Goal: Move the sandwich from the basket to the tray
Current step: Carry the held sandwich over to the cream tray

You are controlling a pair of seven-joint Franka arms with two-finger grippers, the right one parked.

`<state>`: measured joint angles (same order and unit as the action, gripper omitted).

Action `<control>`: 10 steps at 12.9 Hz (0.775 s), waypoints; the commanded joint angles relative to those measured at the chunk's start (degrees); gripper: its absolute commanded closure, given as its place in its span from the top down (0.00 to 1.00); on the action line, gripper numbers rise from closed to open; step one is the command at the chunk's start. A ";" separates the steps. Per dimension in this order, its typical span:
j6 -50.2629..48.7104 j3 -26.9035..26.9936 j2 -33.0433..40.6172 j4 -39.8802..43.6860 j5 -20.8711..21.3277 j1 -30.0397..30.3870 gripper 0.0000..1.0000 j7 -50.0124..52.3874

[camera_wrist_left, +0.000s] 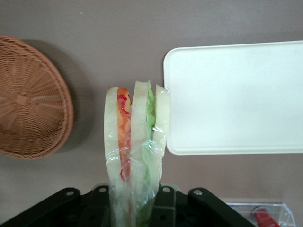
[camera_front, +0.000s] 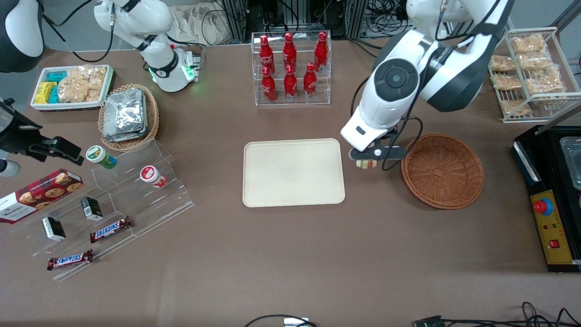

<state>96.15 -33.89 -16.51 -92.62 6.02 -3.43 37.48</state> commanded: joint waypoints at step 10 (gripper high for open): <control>23.28 -4.17 -19.70 -6.77 20.60 -5.08 0.00 20.25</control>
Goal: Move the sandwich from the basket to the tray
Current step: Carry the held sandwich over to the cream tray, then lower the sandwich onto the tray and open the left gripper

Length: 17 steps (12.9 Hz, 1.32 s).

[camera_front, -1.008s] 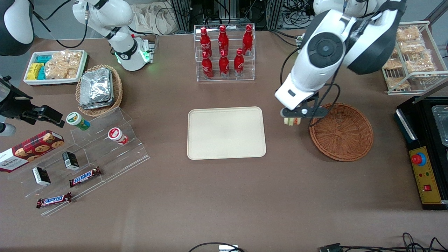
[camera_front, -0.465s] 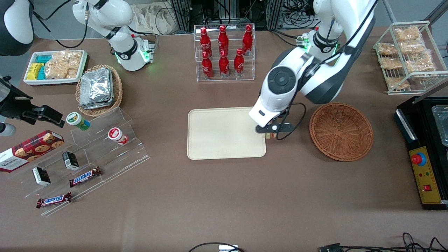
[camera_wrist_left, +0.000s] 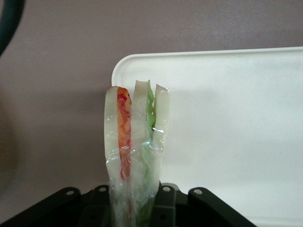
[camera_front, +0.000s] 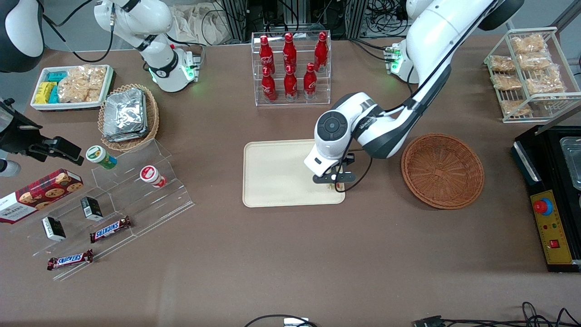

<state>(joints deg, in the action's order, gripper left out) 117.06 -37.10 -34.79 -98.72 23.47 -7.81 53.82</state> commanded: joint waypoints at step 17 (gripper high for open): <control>7.75 -0.69 -2.39 -6.04 5.53 0.16 1.00 8.06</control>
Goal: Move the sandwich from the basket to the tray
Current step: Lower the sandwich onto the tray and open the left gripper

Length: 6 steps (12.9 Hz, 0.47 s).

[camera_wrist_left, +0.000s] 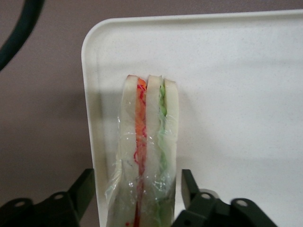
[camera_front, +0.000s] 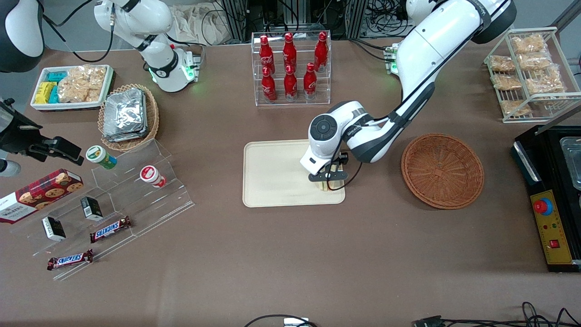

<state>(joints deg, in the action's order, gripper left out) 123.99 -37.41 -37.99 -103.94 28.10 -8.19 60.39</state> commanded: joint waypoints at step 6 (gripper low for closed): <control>0.21 -0.47 1.77 0.49 0.20 0.98 1.00 1.57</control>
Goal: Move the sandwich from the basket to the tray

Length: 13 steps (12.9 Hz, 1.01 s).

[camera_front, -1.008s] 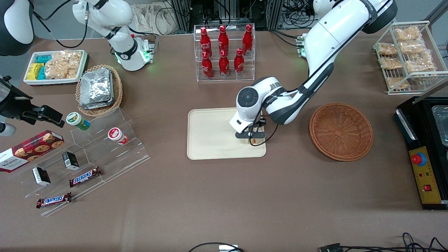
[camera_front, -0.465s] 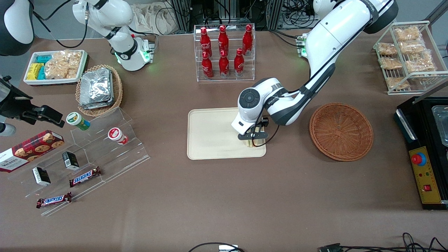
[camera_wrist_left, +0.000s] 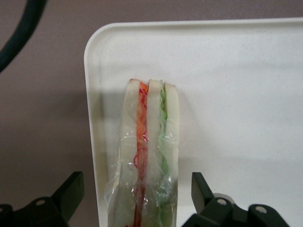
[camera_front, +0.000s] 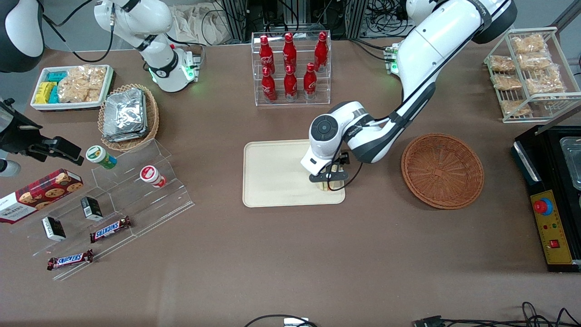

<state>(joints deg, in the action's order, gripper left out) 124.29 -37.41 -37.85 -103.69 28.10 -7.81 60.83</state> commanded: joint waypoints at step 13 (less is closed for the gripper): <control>-16.79 21.92 33.61 0.33 -20.00 4.12 1.00 -29.00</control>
<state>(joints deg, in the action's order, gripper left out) 108.64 -18.79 -8.11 -100.77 10.36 -3.08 34.62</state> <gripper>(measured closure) 0.000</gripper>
